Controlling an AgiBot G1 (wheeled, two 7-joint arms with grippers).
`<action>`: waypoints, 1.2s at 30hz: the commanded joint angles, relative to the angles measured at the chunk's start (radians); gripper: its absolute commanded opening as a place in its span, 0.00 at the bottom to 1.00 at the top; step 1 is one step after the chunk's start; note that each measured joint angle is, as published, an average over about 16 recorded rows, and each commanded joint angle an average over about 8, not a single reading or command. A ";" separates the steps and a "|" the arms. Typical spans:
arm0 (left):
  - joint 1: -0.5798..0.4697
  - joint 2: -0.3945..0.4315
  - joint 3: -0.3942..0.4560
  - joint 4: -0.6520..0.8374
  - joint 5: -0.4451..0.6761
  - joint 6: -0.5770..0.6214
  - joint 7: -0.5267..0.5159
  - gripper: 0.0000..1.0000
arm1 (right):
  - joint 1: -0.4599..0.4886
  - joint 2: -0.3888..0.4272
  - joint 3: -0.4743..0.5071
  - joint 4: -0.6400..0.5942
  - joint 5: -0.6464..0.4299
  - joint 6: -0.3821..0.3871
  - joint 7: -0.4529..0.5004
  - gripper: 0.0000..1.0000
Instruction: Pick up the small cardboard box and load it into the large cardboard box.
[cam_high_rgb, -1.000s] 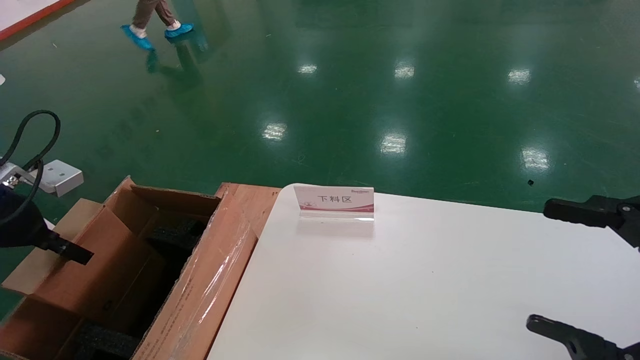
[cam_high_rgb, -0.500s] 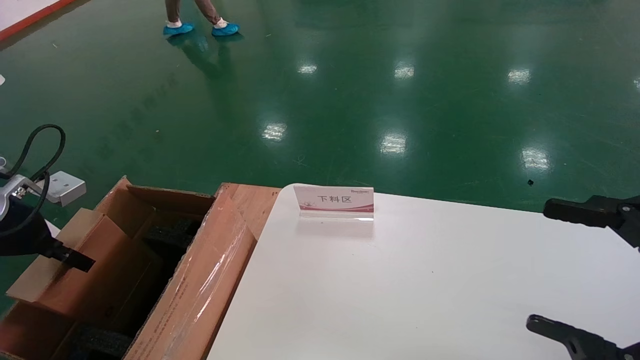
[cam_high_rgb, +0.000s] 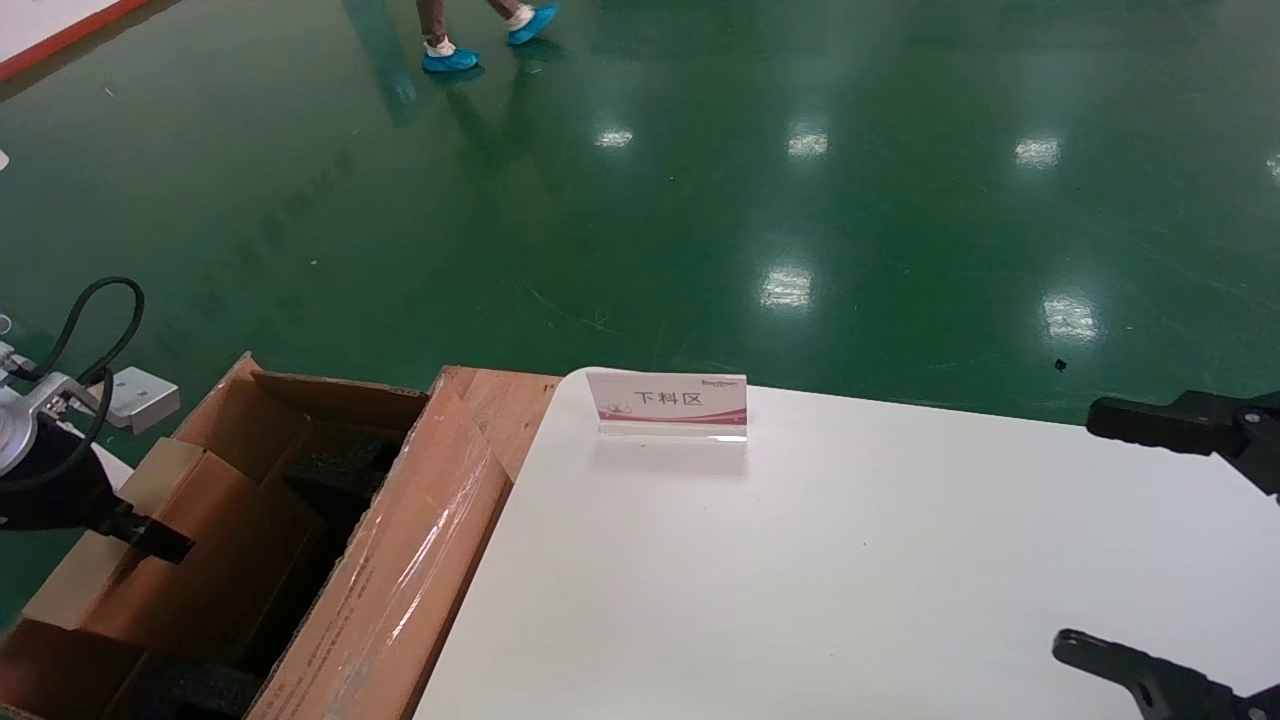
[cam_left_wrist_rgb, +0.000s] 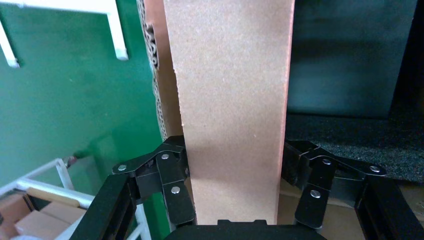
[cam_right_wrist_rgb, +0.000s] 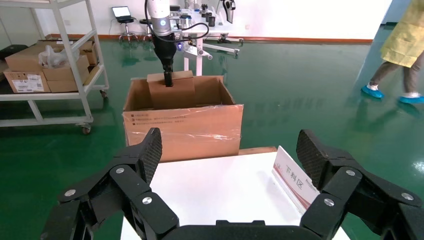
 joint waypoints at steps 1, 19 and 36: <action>0.012 0.005 0.001 0.014 -0.009 -0.002 0.003 0.49 | 0.000 0.000 0.000 0.000 0.000 0.000 0.000 1.00; 0.013 0.005 0.003 0.016 -0.010 0.003 0.004 1.00 | 0.000 0.000 0.000 0.000 0.000 0.000 0.000 1.00; -0.003 0.008 -0.007 -0.006 -0.012 -0.004 0.029 1.00 | 0.000 0.000 0.000 0.000 0.000 0.000 0.000 1.00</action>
